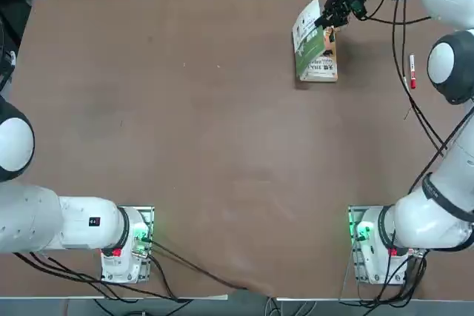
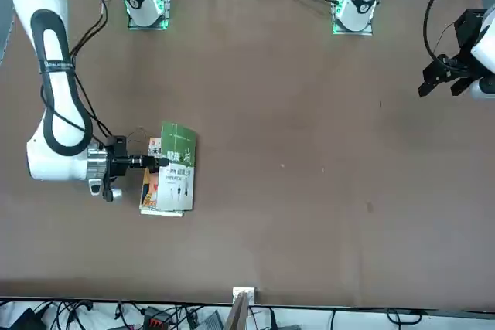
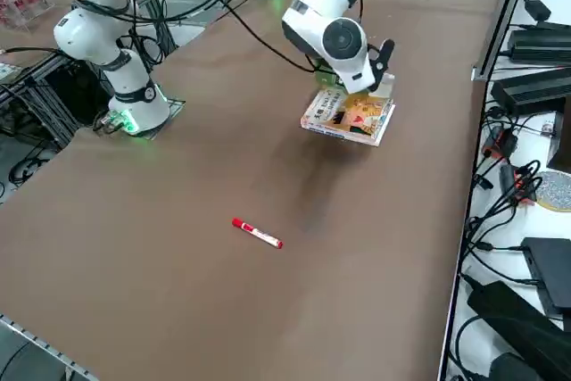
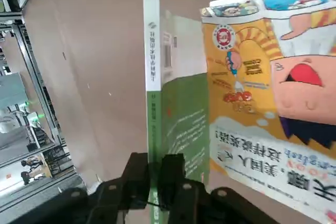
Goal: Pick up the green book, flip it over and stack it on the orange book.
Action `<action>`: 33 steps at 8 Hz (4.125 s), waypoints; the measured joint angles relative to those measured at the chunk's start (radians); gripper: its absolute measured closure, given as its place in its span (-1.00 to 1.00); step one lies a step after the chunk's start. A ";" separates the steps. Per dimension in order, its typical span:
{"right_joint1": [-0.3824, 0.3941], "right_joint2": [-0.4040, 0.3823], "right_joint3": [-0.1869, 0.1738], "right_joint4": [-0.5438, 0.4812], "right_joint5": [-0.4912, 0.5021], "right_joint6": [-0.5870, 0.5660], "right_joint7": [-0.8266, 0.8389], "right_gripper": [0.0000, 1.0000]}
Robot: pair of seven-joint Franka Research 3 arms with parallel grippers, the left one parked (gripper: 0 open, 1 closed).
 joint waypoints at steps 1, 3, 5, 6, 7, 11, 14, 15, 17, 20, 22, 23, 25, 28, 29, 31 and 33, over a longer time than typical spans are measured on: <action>-0.018 -0.011 -0.002 -0.025 0.000 0.000 -0.034 0.77; -0.037 -0.017 -0.006 -0.065 0.000 0.021 -0.084 0.77; -0.038 -0.017 -0.006 -0.092 0.000 0.083 -0.110 0.77; -0.039 -0.017 -0.006 -0.103 0.000 0.114 -0.119 0.77; -0.040 -0.017 -0.007 -0.114 0.000 0.139 -0.125 0.77; -0.047 -0.016 -0.009 -0.163 0.000 0.226 -0.126 0.77; -0.049 -0.016 -0.009 -0.188 0.000 0.235 -0.126 0.77; -0.050 -0.016 -0.009 -0.197 0.000 0.236 -0.126 0.77; -0.059 -0.016 -0.009 -0.206 0.000 0.238 -0.126 0.77; -0.071 -0.013 -0.009 -0.208 0.000 0.239 -0.132 0.77; -0.071 -0.007 -0.009 -0.208 0.000 0.244 -0.134 0.73; -0.071 -0.003 -0.009 -0.208 0.000 0.246 -0.136 0.44; -0.069 -0.001 -0.008 -0.205 0.000 0.250 -0.141 -0.33; -0.068 -0.002 -0.007 -0.176 -0.022 0.250 -0.143 -0.99; -0.068 -0.003 -0.007 -0.151 -0.075 0.250 -0.142 -0.99; -0.067 -0.016 -0.006 -0.080 -0.201 0.251 -0.092 -0.99; -0.063 -0.058 0.003 -0.014 -0.349 0.250 0.022 -0.99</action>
